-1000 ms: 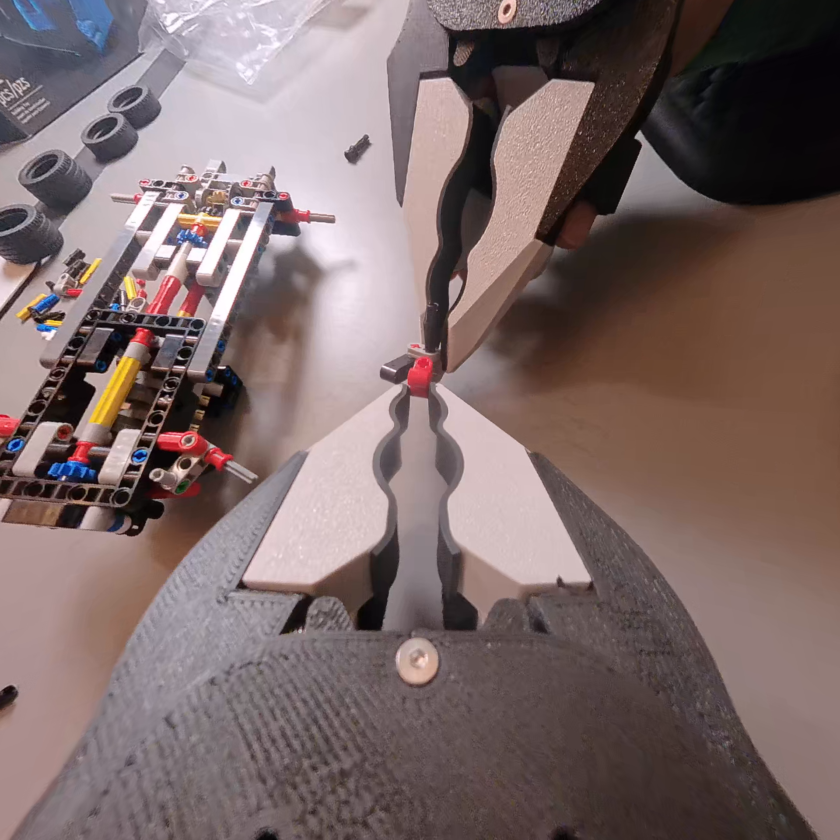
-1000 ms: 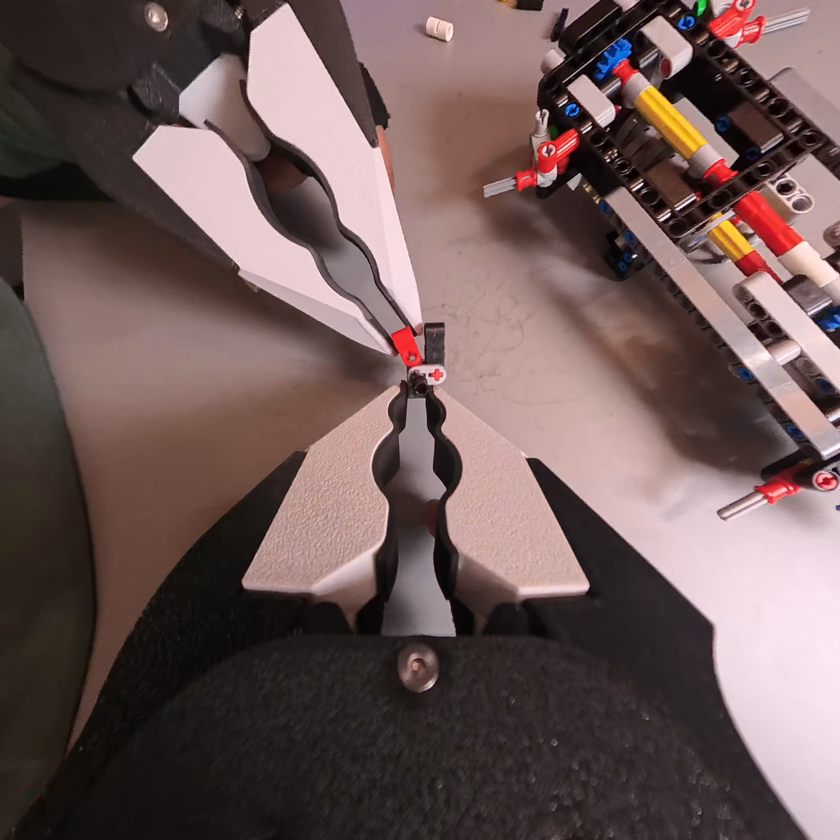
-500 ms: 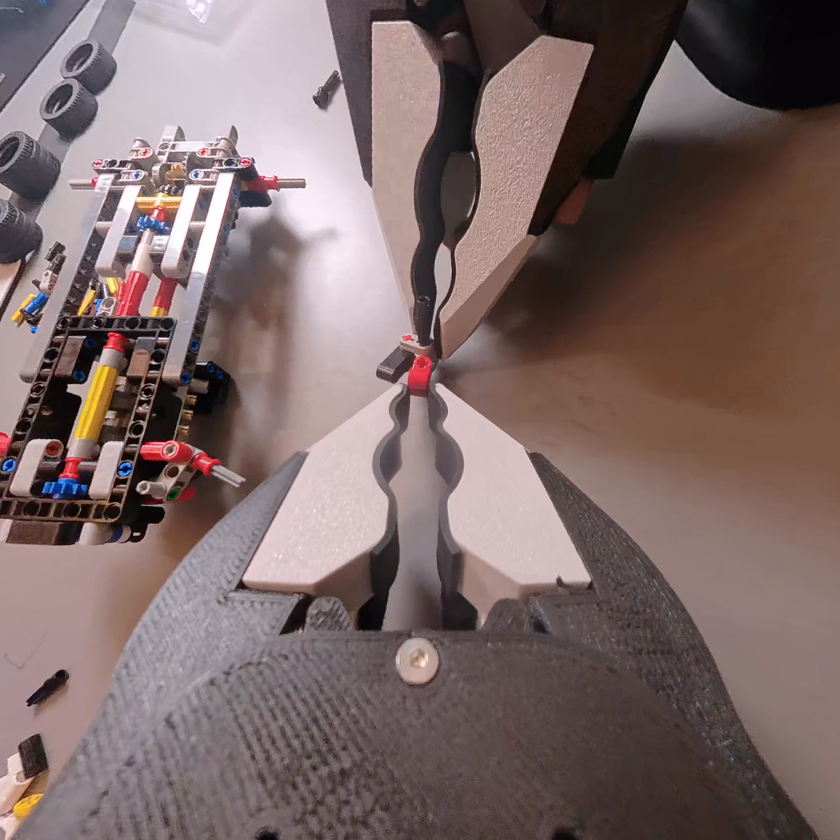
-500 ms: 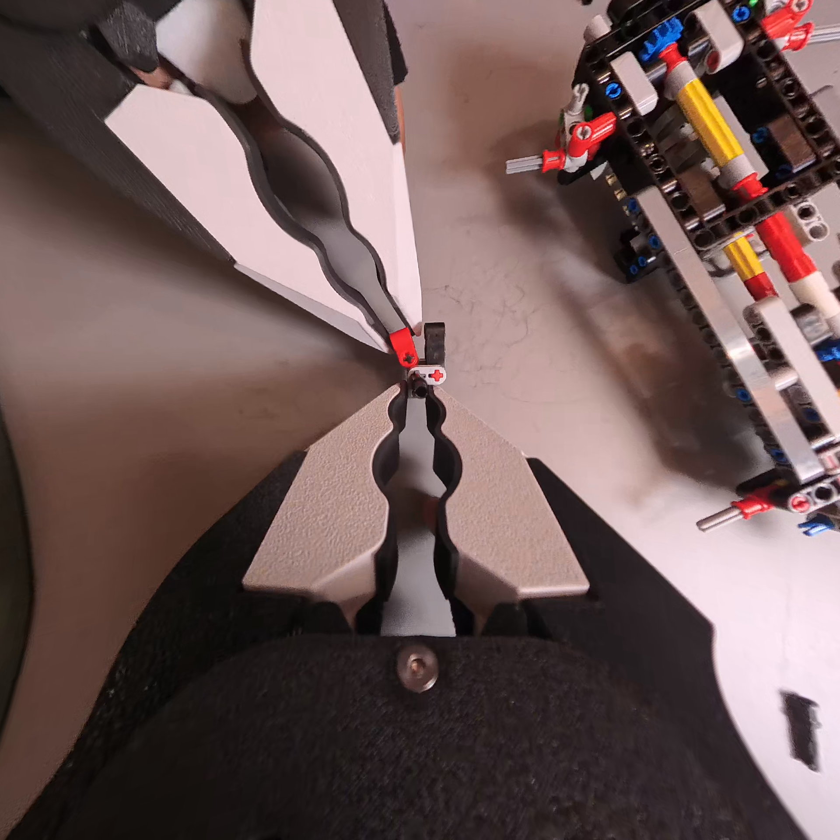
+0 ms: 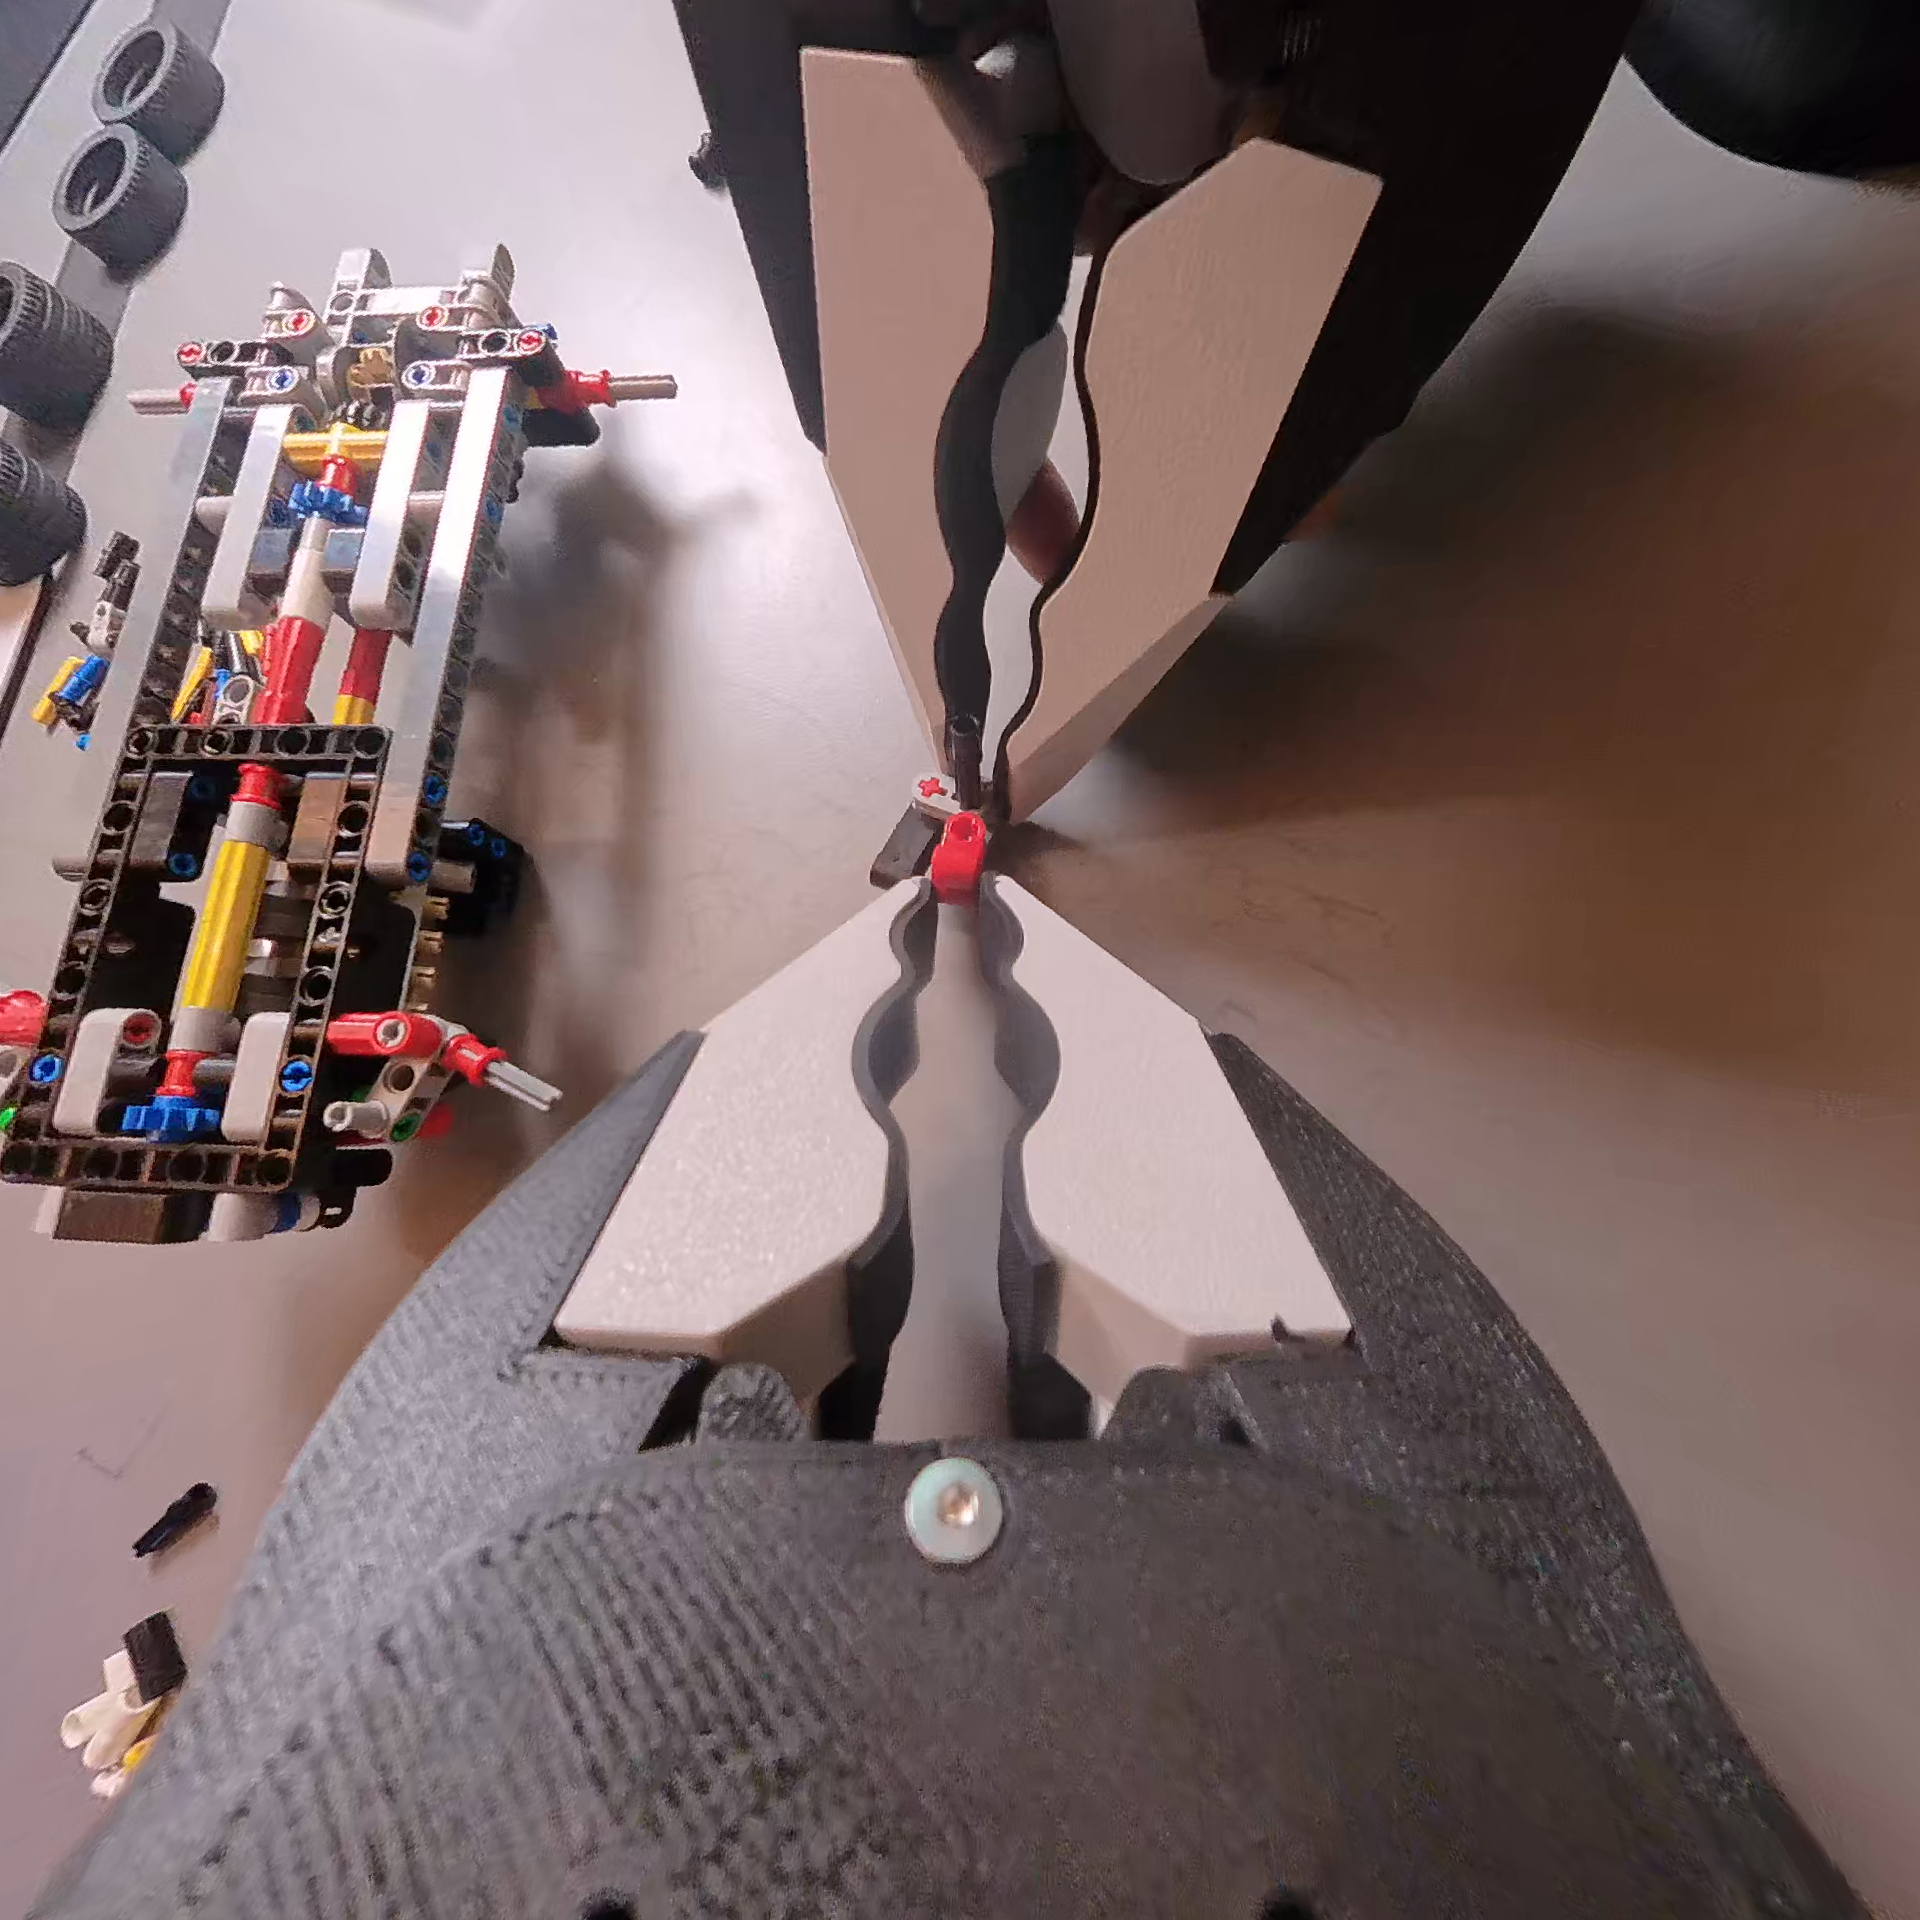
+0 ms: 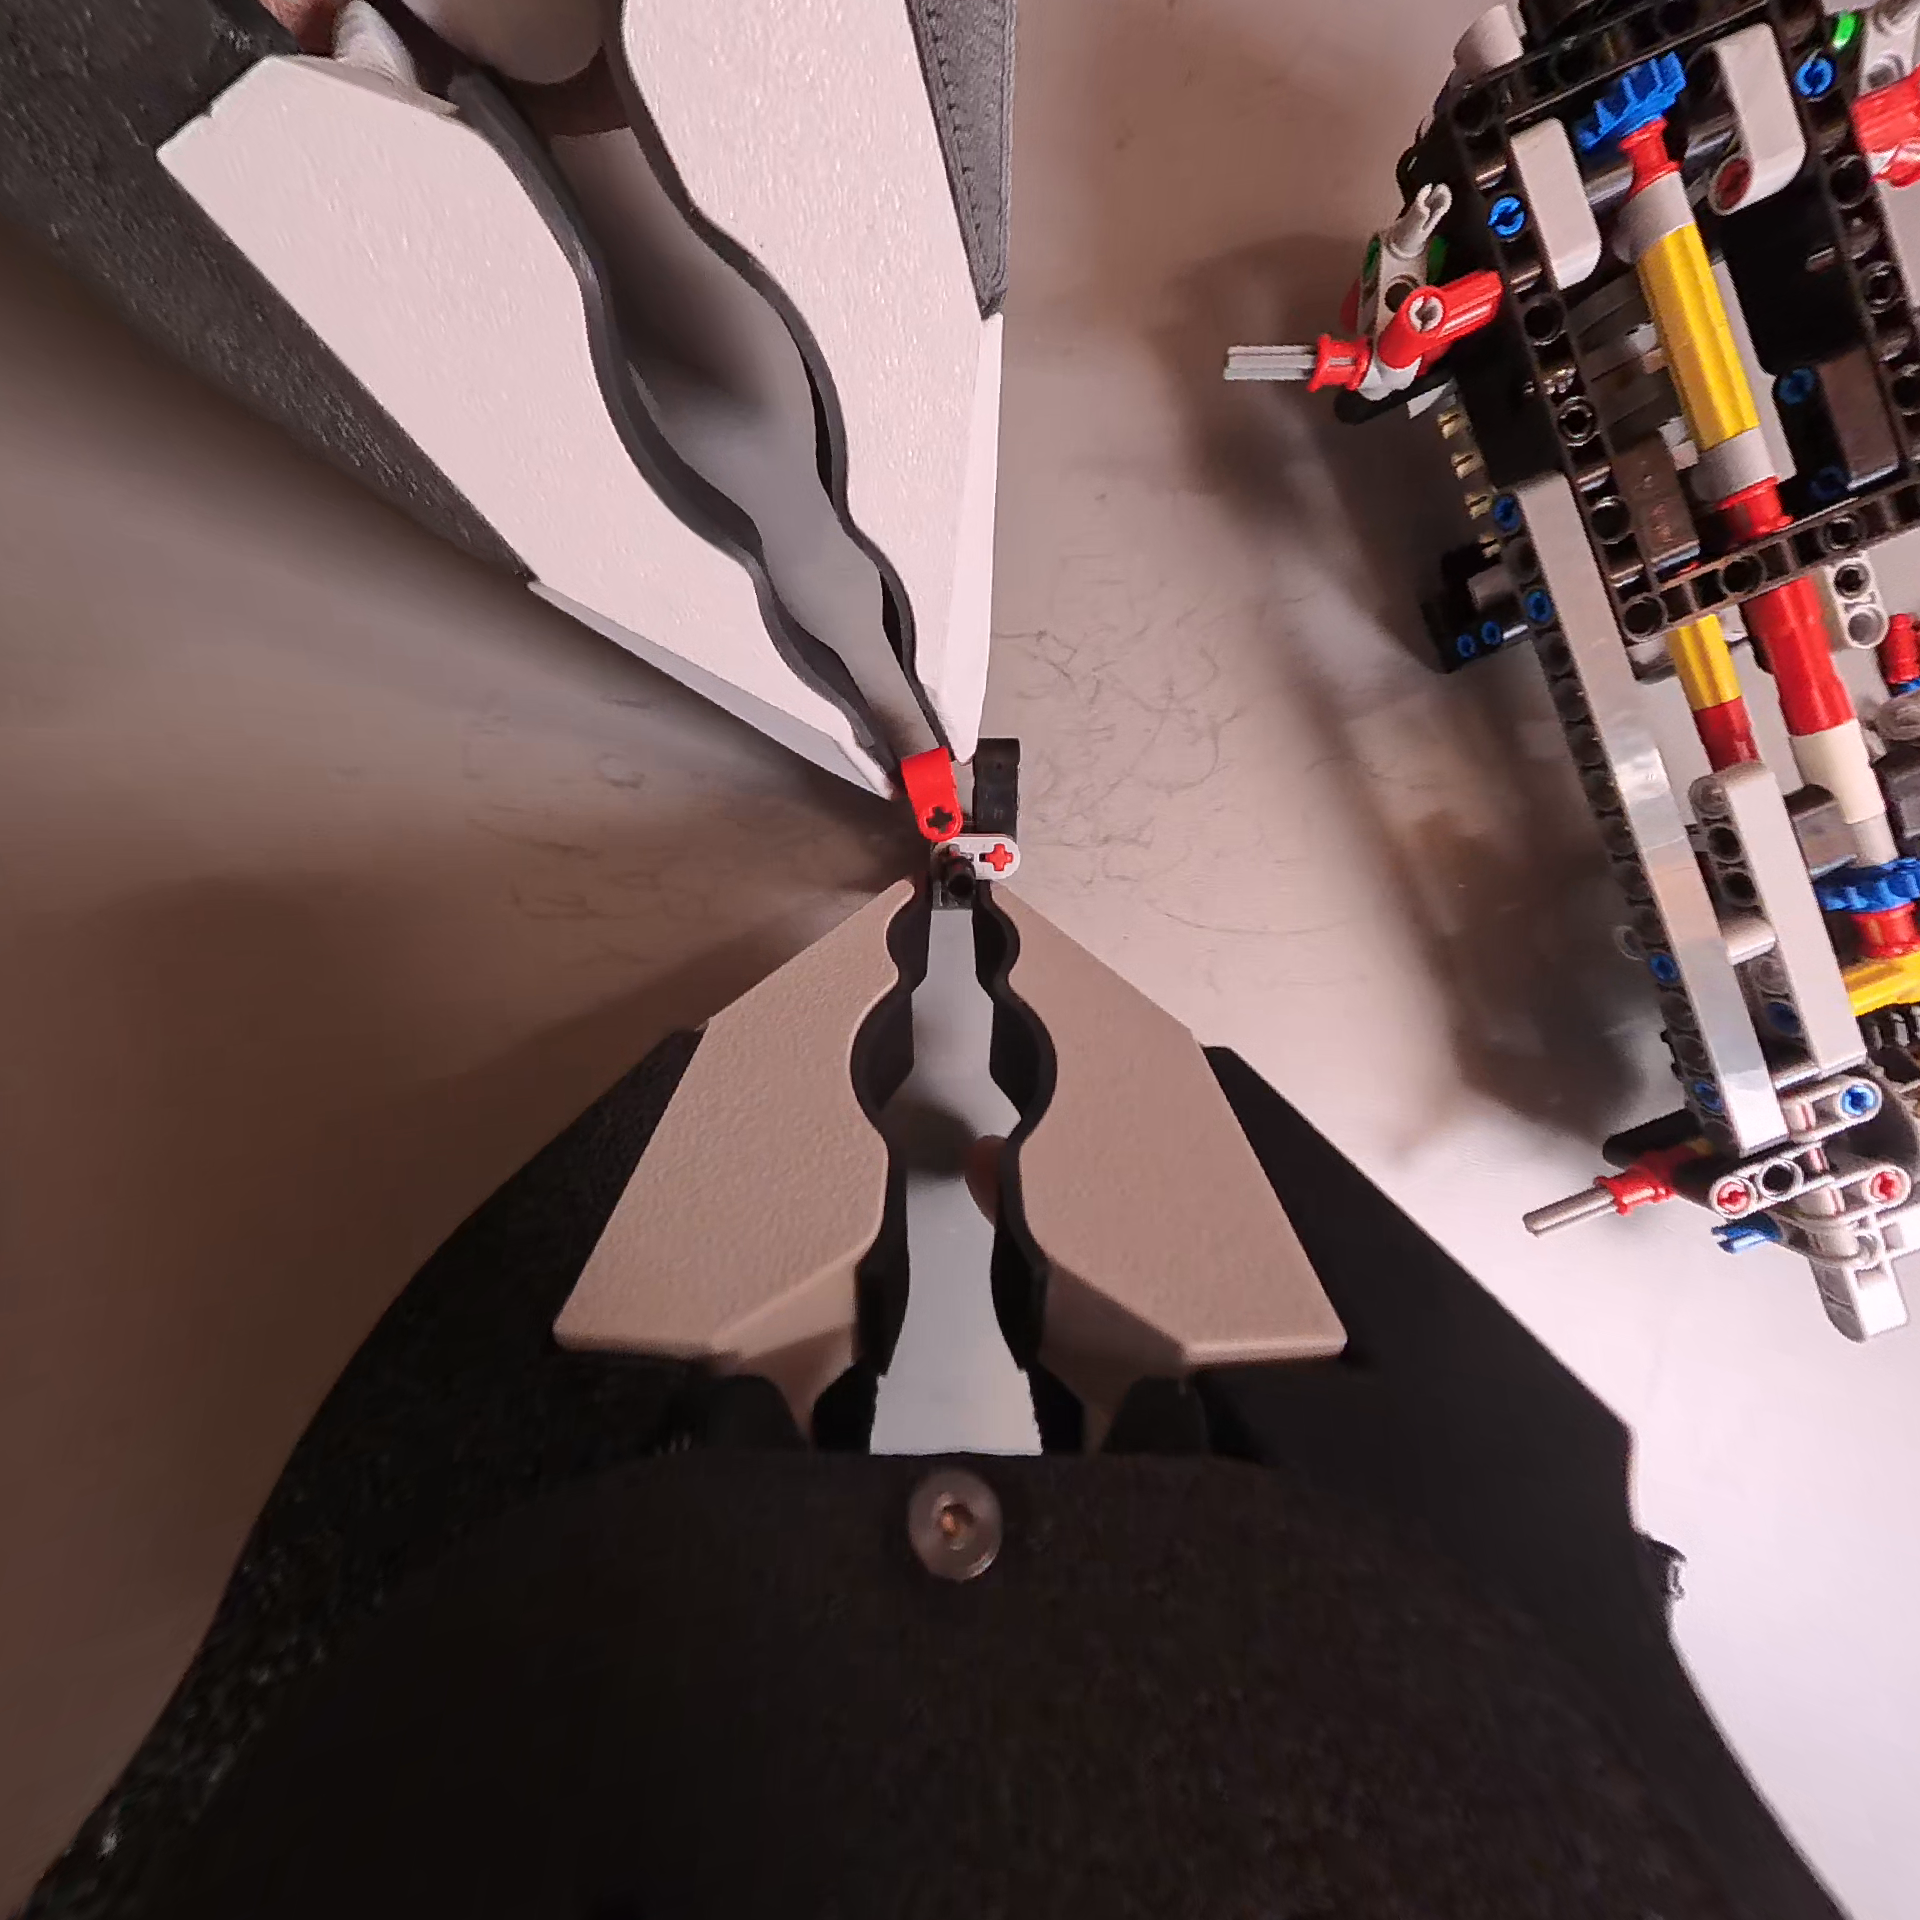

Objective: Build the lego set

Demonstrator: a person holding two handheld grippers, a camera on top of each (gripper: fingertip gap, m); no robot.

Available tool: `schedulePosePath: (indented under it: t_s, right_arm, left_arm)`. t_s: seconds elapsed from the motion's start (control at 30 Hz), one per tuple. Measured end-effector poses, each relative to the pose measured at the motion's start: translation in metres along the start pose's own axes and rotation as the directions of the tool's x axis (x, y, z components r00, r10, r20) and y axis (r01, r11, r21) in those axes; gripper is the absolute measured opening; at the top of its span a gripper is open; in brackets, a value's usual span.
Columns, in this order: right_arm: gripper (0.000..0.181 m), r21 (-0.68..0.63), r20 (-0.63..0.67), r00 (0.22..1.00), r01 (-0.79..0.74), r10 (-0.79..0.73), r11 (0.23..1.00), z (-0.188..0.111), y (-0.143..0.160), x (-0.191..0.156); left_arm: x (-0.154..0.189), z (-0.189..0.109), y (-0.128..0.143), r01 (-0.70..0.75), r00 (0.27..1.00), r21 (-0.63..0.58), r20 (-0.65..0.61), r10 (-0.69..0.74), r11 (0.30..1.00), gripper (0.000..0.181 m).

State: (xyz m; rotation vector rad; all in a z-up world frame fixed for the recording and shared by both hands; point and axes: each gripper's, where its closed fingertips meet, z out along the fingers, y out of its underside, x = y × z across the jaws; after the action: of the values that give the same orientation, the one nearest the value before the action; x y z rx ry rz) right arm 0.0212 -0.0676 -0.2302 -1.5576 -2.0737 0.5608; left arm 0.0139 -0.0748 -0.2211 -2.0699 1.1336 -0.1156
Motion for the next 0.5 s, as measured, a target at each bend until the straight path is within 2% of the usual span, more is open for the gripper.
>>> schedulePosePath:
  t_s: [0.5]
  right_arm:
    - [0.004,0.026,0.077,0.995,-0.062,0.060,0.998,-0.0022,-0.0002,-0.0020]
  left_arm:
    - [0.0034,0.0001,0.0019,0.072,0.995,-0.014,-0.066,-0.073,0.997,0.006]
